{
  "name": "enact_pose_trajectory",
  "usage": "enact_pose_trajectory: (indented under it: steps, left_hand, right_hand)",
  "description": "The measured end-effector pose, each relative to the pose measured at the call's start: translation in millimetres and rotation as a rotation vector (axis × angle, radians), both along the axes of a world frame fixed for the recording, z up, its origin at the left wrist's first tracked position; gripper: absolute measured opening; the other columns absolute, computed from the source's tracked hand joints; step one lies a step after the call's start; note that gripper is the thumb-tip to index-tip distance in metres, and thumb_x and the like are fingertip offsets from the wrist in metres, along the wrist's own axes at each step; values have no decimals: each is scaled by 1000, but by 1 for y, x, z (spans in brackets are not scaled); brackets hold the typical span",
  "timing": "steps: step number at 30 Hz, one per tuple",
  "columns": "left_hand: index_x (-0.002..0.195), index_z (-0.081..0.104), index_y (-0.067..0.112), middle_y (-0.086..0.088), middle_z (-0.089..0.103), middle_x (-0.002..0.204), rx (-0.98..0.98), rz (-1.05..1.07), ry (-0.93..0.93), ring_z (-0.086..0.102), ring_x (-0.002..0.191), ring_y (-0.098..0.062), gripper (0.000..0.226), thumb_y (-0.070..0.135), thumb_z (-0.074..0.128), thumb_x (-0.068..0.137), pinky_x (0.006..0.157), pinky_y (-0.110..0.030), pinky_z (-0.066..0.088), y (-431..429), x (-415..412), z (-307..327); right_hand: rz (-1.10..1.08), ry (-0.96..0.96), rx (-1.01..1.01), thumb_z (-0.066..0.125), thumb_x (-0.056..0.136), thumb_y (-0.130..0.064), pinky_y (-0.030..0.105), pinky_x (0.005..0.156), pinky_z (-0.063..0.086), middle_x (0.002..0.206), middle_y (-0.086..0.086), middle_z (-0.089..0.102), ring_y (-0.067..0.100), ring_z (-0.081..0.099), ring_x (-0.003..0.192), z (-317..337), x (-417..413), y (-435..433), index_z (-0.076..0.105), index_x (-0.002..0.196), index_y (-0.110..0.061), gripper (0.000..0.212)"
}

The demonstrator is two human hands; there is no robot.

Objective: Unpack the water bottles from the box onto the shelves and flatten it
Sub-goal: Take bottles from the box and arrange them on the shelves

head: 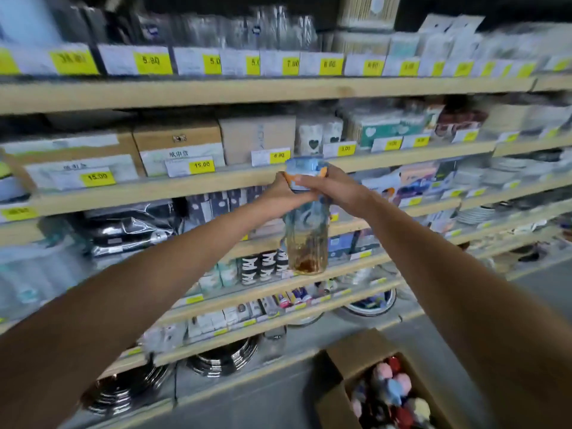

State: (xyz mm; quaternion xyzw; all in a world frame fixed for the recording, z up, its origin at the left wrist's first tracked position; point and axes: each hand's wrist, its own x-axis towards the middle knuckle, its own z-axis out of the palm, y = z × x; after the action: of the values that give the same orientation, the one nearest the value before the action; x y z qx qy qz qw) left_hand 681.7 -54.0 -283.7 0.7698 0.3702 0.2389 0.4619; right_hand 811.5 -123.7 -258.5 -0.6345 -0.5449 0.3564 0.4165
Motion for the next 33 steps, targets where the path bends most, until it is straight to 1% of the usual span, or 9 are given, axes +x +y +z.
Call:
enact_pose_trajectory:
  steps: [2,4,7,9,12,18,23,30,33]
  left_hand:
    - [134,35,11,0,54,121,69,-38,10,58,107,-15,73,40,72,79,82,-36,53,3,-13,28]
    - [138,27,18,5,50,117,144,-3,37,57,95,-8,78,49,68,79,66,-23,46,0,-33,56]
    - [141,30,27,7,46,129,136,7,-60,54,107,-6,67,52,58,86,71,-14,45,1,-56,83]
    - [136,37,30,5,46,136,159,44,-162,51,118,-9,51,49,51,91,84,-23,49,-3,-73,104]
    - [133,39,29,5,41,140,270,79,-197,39,131,-11,47,51,46,93,107,-37,35,-5,-98,134]
    - [133,48,20,2,51,138,220,193,-385,47,128,-13,71,68,49,81,110,-38,34,-5,-142,182]
    - [123,57,30,0,66,123,35,-22,-611,62,114,-15,55,66,34,88,82,-29,55,-19,-175,216]
    - [119,58,32,2,67,120,9,-28,-567,63,113,-16,64,73,49,71,83,-35,56,-10,-224,238]
    - [110,62,25,1,73,104,47,3,-523,70,95,-12,50,59,58,73,73,-29,57,0,-248,244]
  right_hand:
    - [37,-90,75,68,87,-33,22,61,44,76,2,72,6,62,67,35,-7,3,70,93,-16,18]
    - [50,-122,150,68,86,-36,12,52,40,60,-16,63,-6,56,55,66,-16,1,69,81,-21,16]
    - [43,-77,218,66,86,-41,9,48,42,71,-22,64,-11,57,56,91,-28,6,69,99,-23,22]
    - [78,-15,255,64,86,-41,8,47,43,67,-22,68,-9,61,56,110,-40,8,70,91,-28,15]
    - [141,-1,281,64,82,-50,20,61,52,81,-19,71,1,66,74,140,-63,11,71,84,-33,18]
    - [329,84,346,68,74,-55,33,90,49,101,-14,71,10,64,102,192,-111,14,73,88,-37,23]
    - [383,195,408,66,81,-48,40,88,53,102,1,72,19,67,95,230,-150,24,69,103,-21,35]
    - [284,232,490,63,67,-68,47,100,46,124,10,63,27,61,111,265,-204,36,52,130,-13,85]
    - [233,270,575,63,76,-63,31,83,51,111,-4,66,13,63,93,280,-225,51,57,114,-18,59]
